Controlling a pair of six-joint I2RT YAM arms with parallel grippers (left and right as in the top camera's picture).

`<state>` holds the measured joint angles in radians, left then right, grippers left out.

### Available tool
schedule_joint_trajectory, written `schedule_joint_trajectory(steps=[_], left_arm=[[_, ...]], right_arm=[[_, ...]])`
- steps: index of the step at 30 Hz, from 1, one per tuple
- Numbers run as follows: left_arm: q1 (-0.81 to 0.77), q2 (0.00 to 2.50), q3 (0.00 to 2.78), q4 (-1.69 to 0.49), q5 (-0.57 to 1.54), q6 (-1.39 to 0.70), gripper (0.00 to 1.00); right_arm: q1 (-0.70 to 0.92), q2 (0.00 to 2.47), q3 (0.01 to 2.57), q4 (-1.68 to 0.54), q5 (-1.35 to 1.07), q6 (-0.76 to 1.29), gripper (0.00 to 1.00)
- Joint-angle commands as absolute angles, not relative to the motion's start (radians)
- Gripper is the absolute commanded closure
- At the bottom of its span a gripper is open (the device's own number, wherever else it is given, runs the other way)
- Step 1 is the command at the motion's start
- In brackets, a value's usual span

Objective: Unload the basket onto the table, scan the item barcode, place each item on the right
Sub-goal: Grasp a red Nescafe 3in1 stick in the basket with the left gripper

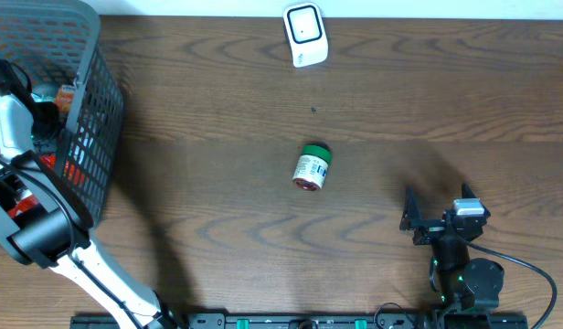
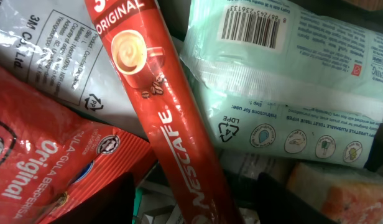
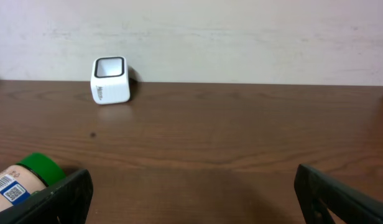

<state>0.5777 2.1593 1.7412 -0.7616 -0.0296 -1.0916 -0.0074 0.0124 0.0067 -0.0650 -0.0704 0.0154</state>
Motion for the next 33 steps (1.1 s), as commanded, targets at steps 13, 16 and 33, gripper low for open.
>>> schedule_joint_trajectory(steps=[13,16,33], left_arm=[[0.576,2.170,1.682,-0.744,-0.102,-1.078,0.52],[0.576,2.170,1.670,-0.737,-0.102,-1.078,0.62],[0.577,2.169,1.653,-0.742,-0.102,-1.061,0.93]], right_arm=[[0.002,0.009,0.006,-0.069,-0.068,0.029,0.01],[0.002,0.009,0.005,-0.069,-0.068,0.029,0.01],[0.002,0.009,0.006,-0.069,-0.068,0.029,0.01]])
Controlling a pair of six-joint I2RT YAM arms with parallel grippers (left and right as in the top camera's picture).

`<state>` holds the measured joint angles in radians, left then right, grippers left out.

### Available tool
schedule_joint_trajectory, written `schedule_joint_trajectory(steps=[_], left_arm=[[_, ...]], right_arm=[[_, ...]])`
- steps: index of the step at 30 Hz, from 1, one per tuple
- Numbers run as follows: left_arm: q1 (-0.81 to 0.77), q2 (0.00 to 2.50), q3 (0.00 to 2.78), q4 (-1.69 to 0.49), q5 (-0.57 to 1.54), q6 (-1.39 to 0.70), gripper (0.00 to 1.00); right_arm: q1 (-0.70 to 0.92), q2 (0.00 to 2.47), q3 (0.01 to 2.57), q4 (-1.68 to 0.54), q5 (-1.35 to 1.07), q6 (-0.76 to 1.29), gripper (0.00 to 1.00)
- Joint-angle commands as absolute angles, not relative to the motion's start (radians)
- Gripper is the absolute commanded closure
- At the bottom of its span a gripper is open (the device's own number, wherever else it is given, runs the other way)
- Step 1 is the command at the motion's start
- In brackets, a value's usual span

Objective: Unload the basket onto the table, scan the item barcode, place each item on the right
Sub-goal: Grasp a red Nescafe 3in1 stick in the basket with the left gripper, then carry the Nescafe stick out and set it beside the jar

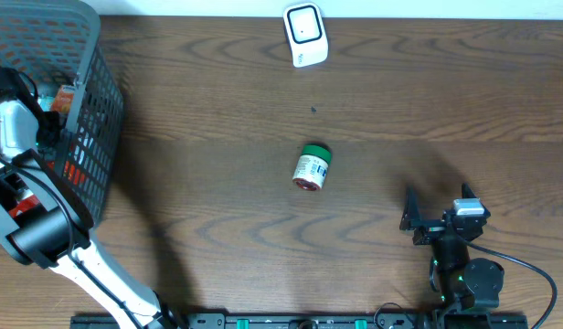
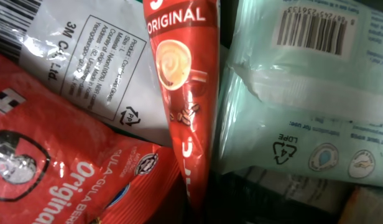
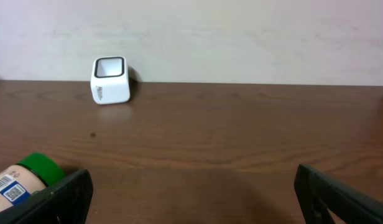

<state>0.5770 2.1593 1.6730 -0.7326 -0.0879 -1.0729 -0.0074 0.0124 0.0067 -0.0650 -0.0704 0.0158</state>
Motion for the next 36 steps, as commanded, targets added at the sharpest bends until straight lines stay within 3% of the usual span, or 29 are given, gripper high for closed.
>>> schedule_joint_trajectory(steps=[1,20,26,31,36], left_arm=[[0.577,2.164,1.654,-0.742,-0.102,-1.055,0.93],[0.587,1.656,1.654,-0.766,-0.067,-0.941,0.93],[0.585,1.506,1.654,-0.764,0.248,-0.715,0.93],[0.556,1.427,1.654,-0.774,0.641,-0.558,0.93],[0.445,1.433,1.654,-0.880,0.805,-0.454,0.93]], right_arm=[[0.002,0.009,0.006,-0.069,-0.068,0.029,0.01],[0.002,0.009,0.005,-0.069,-0.068,0.029,0.01],[0.002,0.009,0.005,-0.069,-0.068,0.029,0.01],[0.002,0.009,0.006,-0.069,-0.068,0.029,0.01],[0.002,0.009,0.005,-0.069,-0.068,0.029,0.01]])
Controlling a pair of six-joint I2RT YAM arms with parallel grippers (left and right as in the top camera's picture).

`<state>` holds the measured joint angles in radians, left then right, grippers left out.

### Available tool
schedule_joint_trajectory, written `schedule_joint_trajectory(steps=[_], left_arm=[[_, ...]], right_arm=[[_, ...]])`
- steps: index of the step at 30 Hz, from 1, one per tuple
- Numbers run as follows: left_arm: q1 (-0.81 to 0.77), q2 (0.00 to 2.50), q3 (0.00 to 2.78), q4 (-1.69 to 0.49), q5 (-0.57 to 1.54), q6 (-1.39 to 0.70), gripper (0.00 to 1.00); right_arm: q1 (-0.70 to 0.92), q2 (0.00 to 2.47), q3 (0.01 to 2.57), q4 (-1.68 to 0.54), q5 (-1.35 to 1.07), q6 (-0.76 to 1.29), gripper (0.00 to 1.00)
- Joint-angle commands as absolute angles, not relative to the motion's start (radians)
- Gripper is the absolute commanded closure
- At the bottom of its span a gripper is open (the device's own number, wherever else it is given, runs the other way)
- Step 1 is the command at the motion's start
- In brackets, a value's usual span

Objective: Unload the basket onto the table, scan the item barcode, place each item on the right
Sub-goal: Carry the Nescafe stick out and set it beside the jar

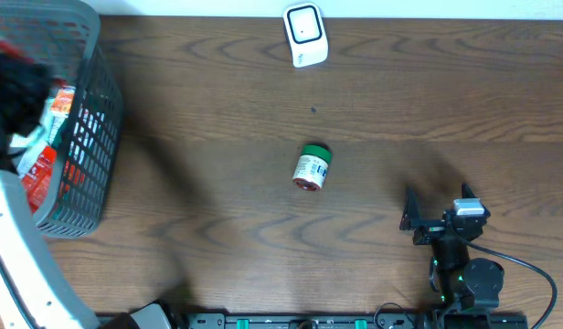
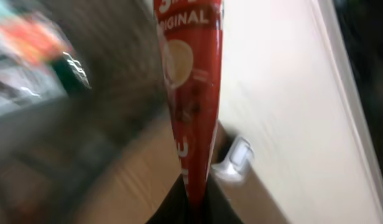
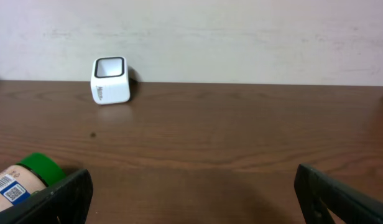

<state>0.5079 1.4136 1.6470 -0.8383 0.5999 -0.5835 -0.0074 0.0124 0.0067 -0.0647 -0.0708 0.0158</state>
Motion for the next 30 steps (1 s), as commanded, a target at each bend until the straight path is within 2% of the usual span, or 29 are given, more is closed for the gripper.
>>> schedule_joint_trajectory(steps=[1,10,16,26,30], left_arm=[[0.415,1.439,1.653,-0.908,0.805,-0.433,0.93],[0.071,1.595,1.653,-1.073,0.804,-0.250,0.93],[-0.092,1.770,1.653,-1.099,0.804,-0.194,0.93],[-0.184,2.023,1.653,-1.072,0.792,-0.102,0.93],[-0.210,2.094,1.653,-1.055,0.701,-0.093,0.93]], right_arm=[[0.002,0.009,0.006,-0.069,-0.068,0.029,0.01],[0.002,0.009,0.006,-0.069,-0.068,0.029,0.01],[0.002,0.009,0.005,-0.069,-0.068,0.029,0.01],[0.002,0.009,0.006,-0.069,-0.068,0.029,0.01],[0.002,0.009,0.005,-0.069,-0.068,0.029,0.01]])
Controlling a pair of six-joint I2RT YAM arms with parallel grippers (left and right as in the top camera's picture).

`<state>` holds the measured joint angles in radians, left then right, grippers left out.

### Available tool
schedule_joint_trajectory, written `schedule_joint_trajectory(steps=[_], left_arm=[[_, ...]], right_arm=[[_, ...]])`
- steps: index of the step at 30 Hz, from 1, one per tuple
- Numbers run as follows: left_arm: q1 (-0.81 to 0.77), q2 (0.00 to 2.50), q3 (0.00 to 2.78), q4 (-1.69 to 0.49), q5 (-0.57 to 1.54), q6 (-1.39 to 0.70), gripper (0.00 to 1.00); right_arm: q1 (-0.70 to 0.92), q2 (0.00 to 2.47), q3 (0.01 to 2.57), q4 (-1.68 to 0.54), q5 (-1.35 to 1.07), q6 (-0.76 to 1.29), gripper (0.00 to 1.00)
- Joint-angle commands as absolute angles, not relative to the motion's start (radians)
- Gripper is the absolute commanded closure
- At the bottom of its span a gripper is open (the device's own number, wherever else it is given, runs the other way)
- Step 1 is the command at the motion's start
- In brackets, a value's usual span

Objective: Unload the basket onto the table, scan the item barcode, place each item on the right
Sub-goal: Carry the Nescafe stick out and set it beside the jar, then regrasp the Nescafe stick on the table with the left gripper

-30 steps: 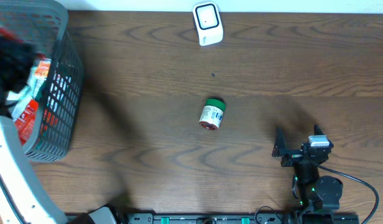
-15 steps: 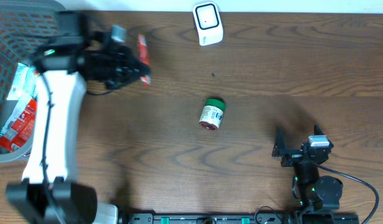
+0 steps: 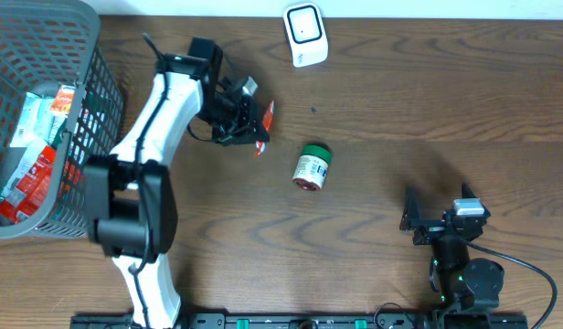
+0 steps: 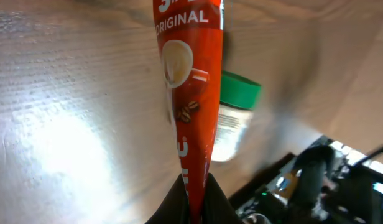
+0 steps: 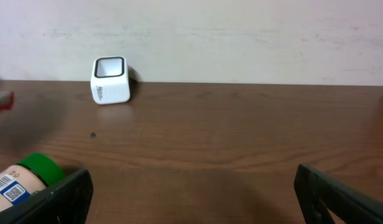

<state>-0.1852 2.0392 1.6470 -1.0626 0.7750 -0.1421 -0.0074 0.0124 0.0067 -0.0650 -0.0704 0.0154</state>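
My left gripper (image 3: 247,123) is shut on a long red Nescafe sachet (image 4: 190,93), held above the wooden table left of its middle; the sachet's red tip (image 3: 264,119) shows past the fingers. The white barcode scanner (image 3: 305,35) stands at the table's far edge, also in the right wrist view (image 5: 110,80). A small jar with a green lid (image 3: 312,167) lies on its side right of the sachet. My right gripper (image 5: 191,193) rests open at the near right, nothing between its fingers.
A grey wire basket (image 3: 91,119) with several packets stands at the left edge. The jar (image 5: 20,177) lies just left of my right gripper's left finger.
My left arm has moved from over the basket to above the table left of the jar, the sachet still in its grip. The right arm has not moved.
My left gripper was down in the basket with the red sachet between its open fingers. It then stood shut on the sachet among the packets, then held it lifted over the basket, and now holds it over the table near the jar.
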Motion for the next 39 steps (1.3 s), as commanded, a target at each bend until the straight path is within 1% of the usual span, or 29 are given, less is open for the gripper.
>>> schedule_joint_trajectory(steps=[1,4,8,9,10,11,13,15,18,26,28,31,33,36,39], left_arm=[[-0.218,2.114,1.653,-1.048,0.669,-0.093,0.93],[-0.242,2.160,1.653,-1.011,0.616,-0.093,0.93],[-0.245,2.168,1.653,-0.974,0.611,-0.093,0.92],[-0.245,2.168,1.653,-0.971,0.607,-0.093,0.88],[-0.245,2.168,1.653,-0.970,0.597,-0.094,0.78],[-0.245,2.168,1.653,-0.970,0.577,-0.094,0.71],[-0.247,2.168,1.653,-0.977,0.522,-0.094,0.63],[-0.247,2.168,1.653,-0.981,0.475,-0.094,0.50],[-0.246,2.168,1.653,-0.980,0.430,-0.094,0.48],[-0.268,2.106,1.689,-0.988,0.311,-0.094,0.48],[-0.284,2.101,1.689,-0.990,0.297,-0.094,0.52],[-0.320,2.104,1.683,-0.984,0.285,-0.093,0.66],[-0.351,2.104,1.673,-0.965,0.237,-0.092,0.71],[-0.397,2.105,1.672,-0.937,0.156,-0.093,0.74],[-0.430,2.106,1.672,-0.901,0.143,-0.094,0.76]], right_arm=[[0.002,0.009,0.006,-0.069,-0.068,0.029,0.01],[0.002,0.009,0.006,-0.069,-0.068,0.029,0.01],[0.002,0.009,0.006,-0.069,-0.068,0.029,0.01],[0.002,0.009,0.006,-0.069,-0.068,0.029,0.01],[0.002,0.009,0.005,-0.069,-0.068,0.029,0.01],[0.002,0.009,0.006,-0.069,-0.068,0.029,0.01],[0.002,0.009,0.005,-0.069,-0.068,0.029,0.01],[0.002,0.009,0.006,-0.069,-0.068,0.029,0.01],[0.002,0.009,0.006,-0.069,-0.068,0.029,0.01],[0.002,0.009,0.006,-0.069,-0.068,0.029,0.01],[0.002,0.009,0.005,-0.069,-0.068,0.029,0.01],[0.002,0.009,0.006,-0.069,-0.068,0.029,0.01],[0.002,0.009,0.006,-0.069,-0.068,0.029,0.01],[0.002,0.009,0.005,-0.069,-0.068,0.029,0.01],[0.002,0.009,0.006,-0.069,-0.068,0.029,0.01]])
